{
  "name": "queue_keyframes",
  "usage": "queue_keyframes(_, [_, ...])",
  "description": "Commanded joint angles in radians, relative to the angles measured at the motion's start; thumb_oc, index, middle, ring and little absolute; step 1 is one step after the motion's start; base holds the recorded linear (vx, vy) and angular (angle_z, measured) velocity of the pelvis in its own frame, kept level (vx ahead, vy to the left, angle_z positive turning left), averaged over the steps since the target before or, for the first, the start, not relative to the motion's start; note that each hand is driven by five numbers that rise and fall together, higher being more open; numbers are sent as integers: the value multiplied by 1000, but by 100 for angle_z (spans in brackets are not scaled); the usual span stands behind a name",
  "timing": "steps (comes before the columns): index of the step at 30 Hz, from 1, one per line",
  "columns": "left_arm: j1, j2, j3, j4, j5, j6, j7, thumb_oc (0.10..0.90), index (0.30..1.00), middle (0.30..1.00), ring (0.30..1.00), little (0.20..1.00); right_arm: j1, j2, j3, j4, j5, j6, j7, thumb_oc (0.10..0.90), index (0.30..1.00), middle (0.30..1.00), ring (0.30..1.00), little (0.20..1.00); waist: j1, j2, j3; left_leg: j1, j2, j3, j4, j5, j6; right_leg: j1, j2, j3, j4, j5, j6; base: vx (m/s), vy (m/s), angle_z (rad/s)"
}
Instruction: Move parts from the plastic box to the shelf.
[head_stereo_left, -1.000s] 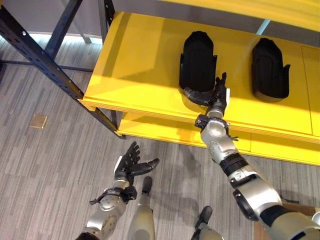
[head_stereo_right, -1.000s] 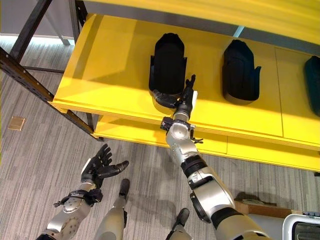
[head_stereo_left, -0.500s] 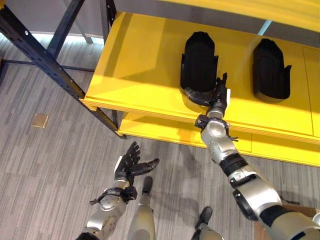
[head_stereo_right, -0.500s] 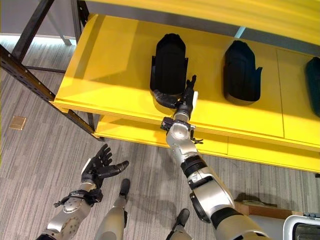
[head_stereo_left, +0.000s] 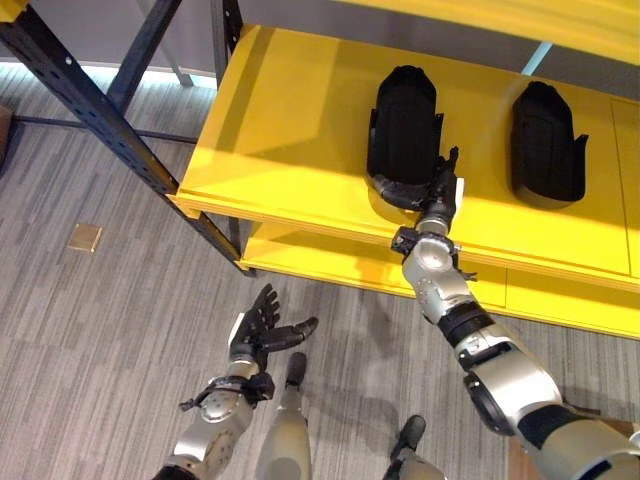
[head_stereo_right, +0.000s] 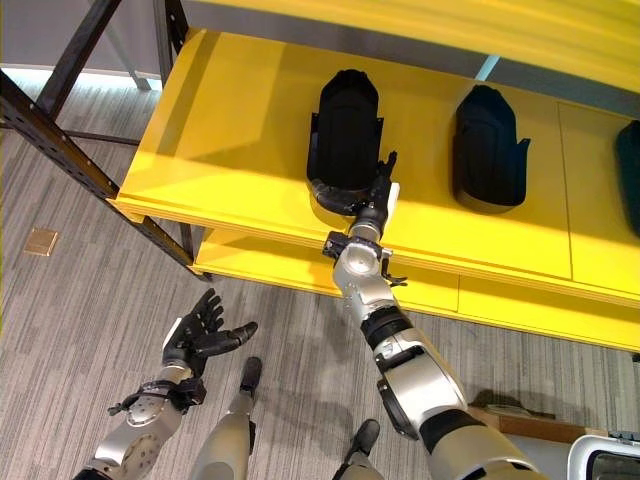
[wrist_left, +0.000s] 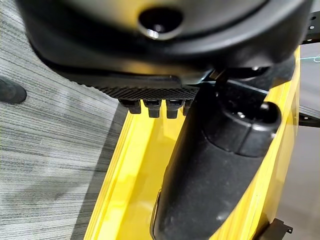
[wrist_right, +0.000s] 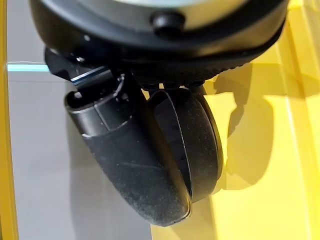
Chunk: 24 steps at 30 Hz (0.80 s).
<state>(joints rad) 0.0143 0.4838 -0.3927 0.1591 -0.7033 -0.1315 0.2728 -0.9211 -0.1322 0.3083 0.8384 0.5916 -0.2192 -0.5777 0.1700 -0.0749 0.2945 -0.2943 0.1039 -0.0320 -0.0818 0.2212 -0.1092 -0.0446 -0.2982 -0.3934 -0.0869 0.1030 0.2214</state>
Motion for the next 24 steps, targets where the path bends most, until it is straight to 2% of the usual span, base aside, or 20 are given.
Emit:
queue_keyframes(1, [-65, 13, -3, -65, -16, -97, -1, 900, 1000, 1000, 1000, 1000, -73, 142, 20, 75, 54, 51, 56, 900, 1000, 1000, 1000, 1000, 73, -6, 57, 42, -10, 45, 3, -113, 82, -10, -38, 37, 76, 56, -12, 0, 0, 0])
queue_keyframes(24, [-75, 5, -22, -65, -18, -108, 6, 900, 1000, 1000, 1000, 1000, -108, 144, 11, 193, 12, 79, 49, 900, 1000, 1000, 1000, 1000, 102, 13, 76, 17, -28, 26, 6, -113, 90, -14, -48, 23, 75, 64, -7, 2, 3, 0])
